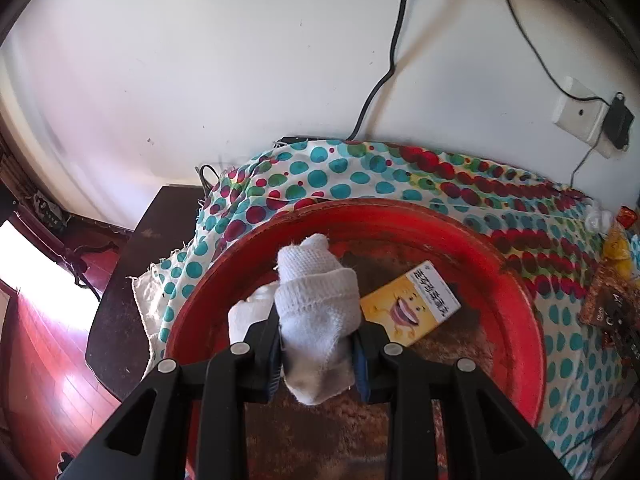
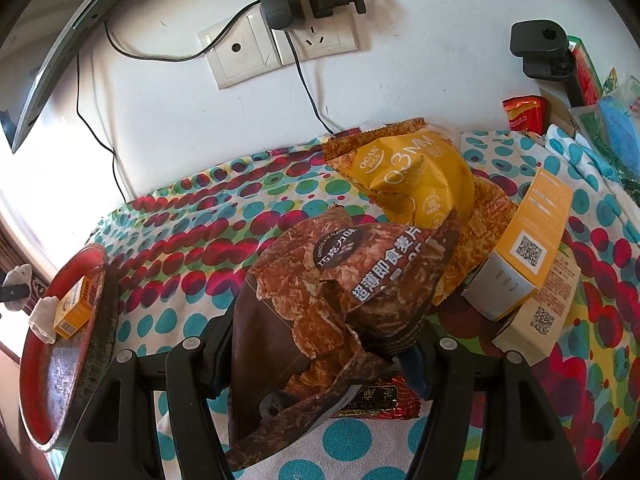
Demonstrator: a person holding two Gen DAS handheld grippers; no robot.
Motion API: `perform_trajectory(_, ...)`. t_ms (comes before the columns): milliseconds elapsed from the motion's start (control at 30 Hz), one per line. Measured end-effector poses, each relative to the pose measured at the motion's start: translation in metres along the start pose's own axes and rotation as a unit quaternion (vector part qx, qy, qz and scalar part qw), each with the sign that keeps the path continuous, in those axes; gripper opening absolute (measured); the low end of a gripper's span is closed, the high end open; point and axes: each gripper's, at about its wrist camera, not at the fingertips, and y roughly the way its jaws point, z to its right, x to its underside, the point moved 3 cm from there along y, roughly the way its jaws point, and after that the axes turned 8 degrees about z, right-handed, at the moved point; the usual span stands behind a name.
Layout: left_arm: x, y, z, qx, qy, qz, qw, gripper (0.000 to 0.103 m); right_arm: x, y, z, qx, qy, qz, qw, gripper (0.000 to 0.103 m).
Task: Organize objects
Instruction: 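Lower the sock into the red tray and open the left gripper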
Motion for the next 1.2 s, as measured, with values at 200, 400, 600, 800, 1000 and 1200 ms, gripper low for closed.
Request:
perform_trajectory(200,-0.004,0.026,0.003,0.0,0.003,-0.015,0.9999,0.029,0.0,0.0,0.0,0.002,-0.005,-0.001,1.0,0.065)
perform_trajectory(400,-0.007,0.044,0.003,-0.002,-0.002,-0.021,0.9998,0.03,0.0,0.001,-0.001,0.004,-0.009,-0.002,1.0,0.066)
perform_trajectory(600,-0.005,0.058,0.001,-0.007,-0.008,-0.029,0.9995,0.031,0.001,0.001,-0.002,0.005,-0.013,-0.004,1.0,0.066)
perform_trajectory(800,0.0,0.067,-0.006,-0.002,-0.031,-0.043,0.9986,0.032,0.001,0.002,-0.002,0.007,-0.017,-0.005,1.0,0.067)
perform_trajectory(1000,0.002,0.066,-0.004,-0.004,-0.014,-0.043,0.999,0.047,0.001,0.002,-0.003,0.008,-0.018,-0.005,1.0,0.067)
perform_trajectory(1200,0.006,0.059,0.002,-0.015,0.01,-0.04,0.999,0.055,0.003,0.003,-0.004,0.012,-0.023,-0.01,1.0,0.069)
